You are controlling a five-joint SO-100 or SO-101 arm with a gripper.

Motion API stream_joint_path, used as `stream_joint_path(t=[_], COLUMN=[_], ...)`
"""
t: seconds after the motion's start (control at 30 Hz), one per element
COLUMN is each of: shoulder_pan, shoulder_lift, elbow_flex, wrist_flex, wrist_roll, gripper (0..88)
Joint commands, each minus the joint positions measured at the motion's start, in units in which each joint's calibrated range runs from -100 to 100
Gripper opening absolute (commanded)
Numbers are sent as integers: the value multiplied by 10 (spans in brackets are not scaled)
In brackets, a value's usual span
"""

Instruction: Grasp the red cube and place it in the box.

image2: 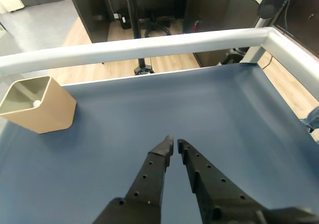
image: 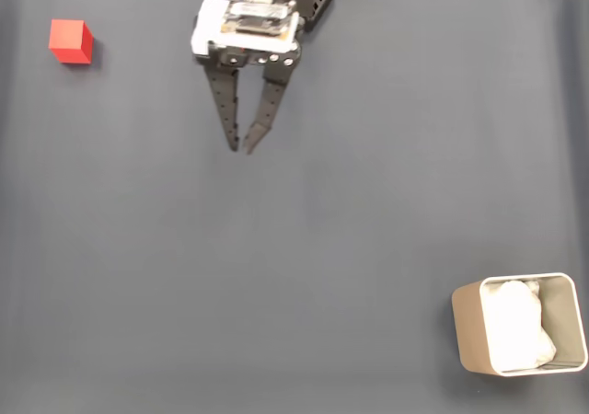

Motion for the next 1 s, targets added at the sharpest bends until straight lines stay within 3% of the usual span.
stream_joint_path(t=[0.0, 0.67, 0.97], shoulder_pan=[38, 199, 287], shoulder_lift=[53, 207, 241], elbow_flex=[-107, -363, -376], wrist_flex=[40, 225, 235], wrist_roll=[-1, -22, -19], gripper=[0, 0, 1])
